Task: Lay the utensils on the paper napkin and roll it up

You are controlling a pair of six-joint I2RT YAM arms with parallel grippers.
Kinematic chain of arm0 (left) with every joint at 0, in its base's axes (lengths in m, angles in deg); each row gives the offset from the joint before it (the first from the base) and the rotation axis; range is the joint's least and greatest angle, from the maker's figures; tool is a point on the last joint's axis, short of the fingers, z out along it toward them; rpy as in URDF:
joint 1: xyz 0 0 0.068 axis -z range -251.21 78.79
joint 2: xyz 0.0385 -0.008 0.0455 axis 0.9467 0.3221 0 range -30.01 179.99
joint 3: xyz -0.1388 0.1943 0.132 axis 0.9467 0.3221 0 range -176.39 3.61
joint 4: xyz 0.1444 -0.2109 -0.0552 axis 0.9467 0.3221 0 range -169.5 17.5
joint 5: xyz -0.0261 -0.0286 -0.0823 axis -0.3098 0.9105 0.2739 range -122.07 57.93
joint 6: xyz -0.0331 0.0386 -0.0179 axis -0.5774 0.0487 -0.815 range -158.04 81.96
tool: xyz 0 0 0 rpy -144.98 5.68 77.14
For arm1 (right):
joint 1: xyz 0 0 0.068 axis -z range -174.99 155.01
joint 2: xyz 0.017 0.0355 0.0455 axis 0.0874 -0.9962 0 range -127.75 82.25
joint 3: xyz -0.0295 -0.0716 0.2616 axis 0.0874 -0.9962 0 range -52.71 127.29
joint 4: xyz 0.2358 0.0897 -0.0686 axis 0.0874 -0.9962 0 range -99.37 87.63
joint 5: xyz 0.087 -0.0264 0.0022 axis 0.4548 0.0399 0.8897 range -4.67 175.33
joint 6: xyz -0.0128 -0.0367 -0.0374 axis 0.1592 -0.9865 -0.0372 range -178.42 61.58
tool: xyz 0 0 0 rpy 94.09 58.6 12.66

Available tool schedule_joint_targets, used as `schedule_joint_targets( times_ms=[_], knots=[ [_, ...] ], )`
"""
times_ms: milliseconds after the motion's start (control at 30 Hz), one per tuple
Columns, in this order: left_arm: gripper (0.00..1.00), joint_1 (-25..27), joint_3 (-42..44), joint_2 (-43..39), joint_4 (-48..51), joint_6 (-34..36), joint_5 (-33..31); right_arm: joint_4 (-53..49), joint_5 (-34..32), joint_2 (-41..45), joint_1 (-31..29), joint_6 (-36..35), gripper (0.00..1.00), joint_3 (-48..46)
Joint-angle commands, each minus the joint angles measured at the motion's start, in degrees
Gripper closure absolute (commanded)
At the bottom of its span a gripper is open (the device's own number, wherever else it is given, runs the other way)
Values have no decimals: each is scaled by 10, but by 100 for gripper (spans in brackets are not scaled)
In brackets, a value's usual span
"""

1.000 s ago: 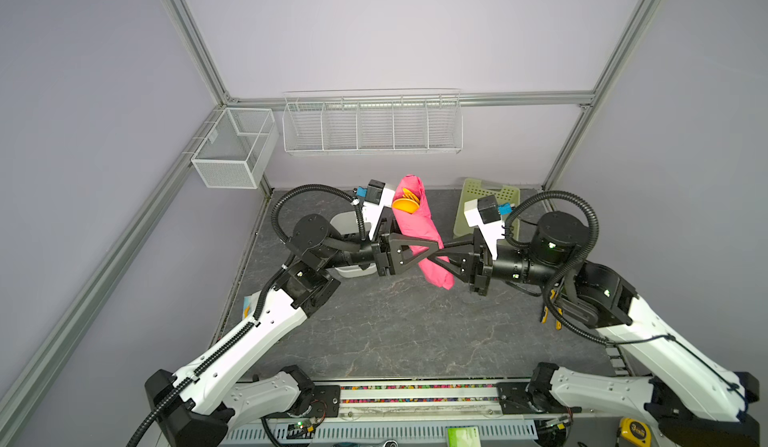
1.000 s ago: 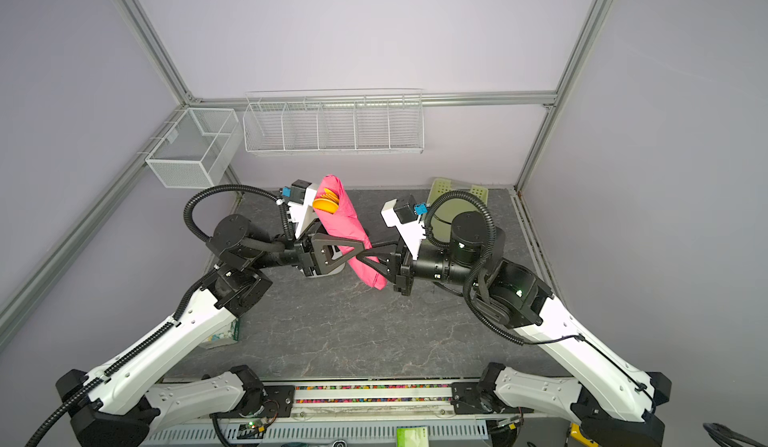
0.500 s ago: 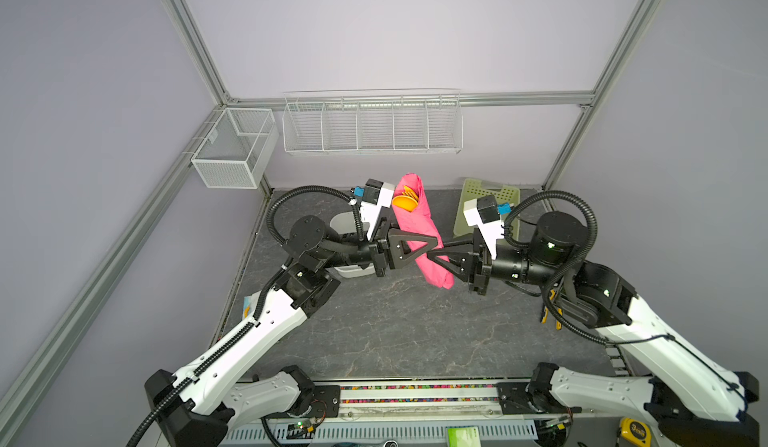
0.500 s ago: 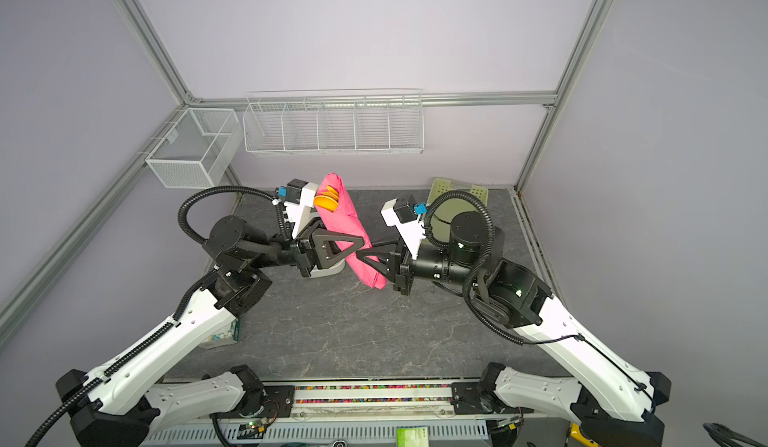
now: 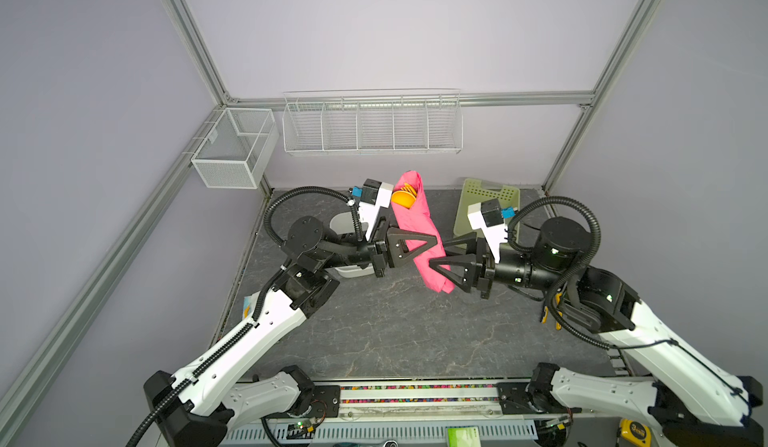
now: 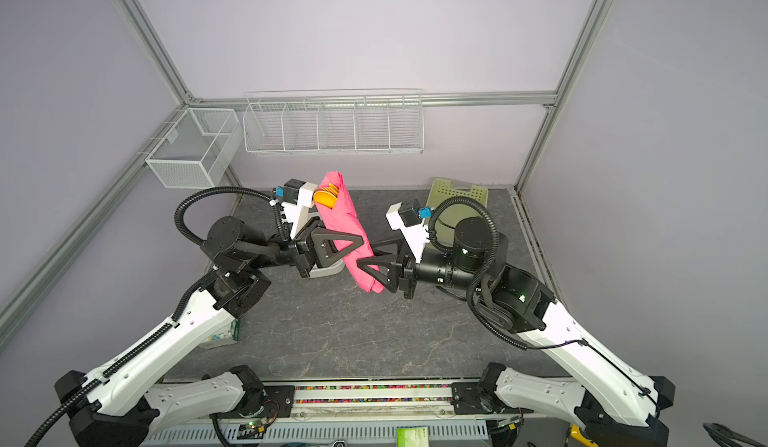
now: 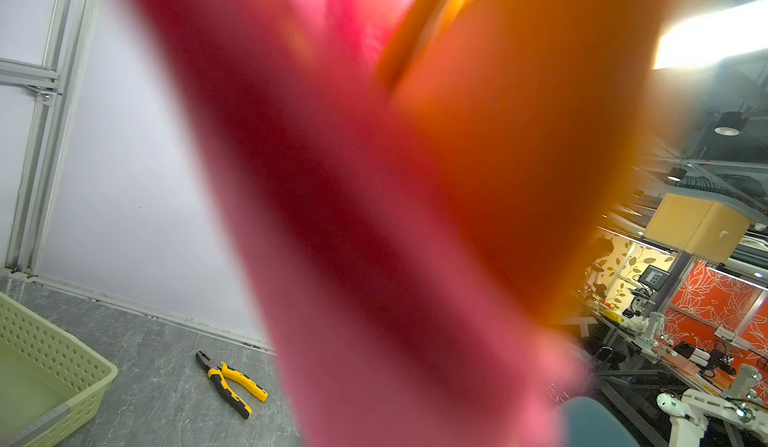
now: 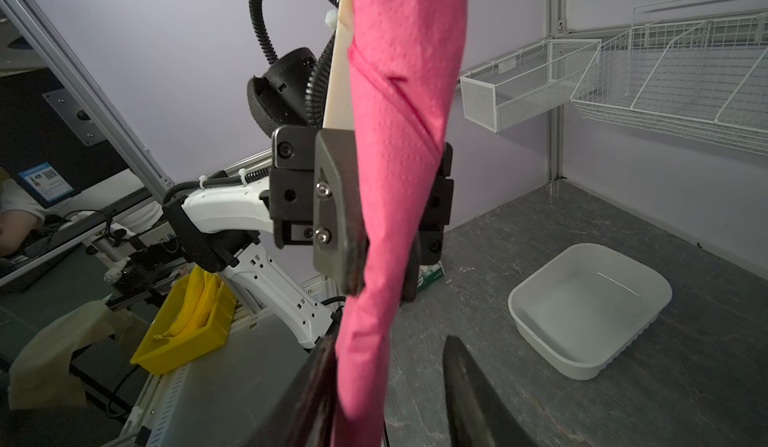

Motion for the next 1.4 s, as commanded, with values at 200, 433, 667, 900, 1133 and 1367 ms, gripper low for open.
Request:
schedule_joint_targets(
  times_ms=[200,433,667,900,1133,1367],
  knots=[
    [96,2,4,-16,-23,-7,2,71,-35,57,-3,52,52,-57],
    [96,3,4,-13,-20,-8,1,92,-48,66,-3,61,55,-73],
    [96,2,2,-14,-15,-6,0,101,-17,51,-3,61,60,-67],
    [97,3,1,-13,-12,-3,-1,103,-10,46,-3,62,64,-65],
    [96,3,-4,-15,10,11,-10,100,-5,46,-2,60,78,-64],
    [89,3,-3,-21,27,25,-25,90,-20,47,-3,54,93,-59]
  ],
)
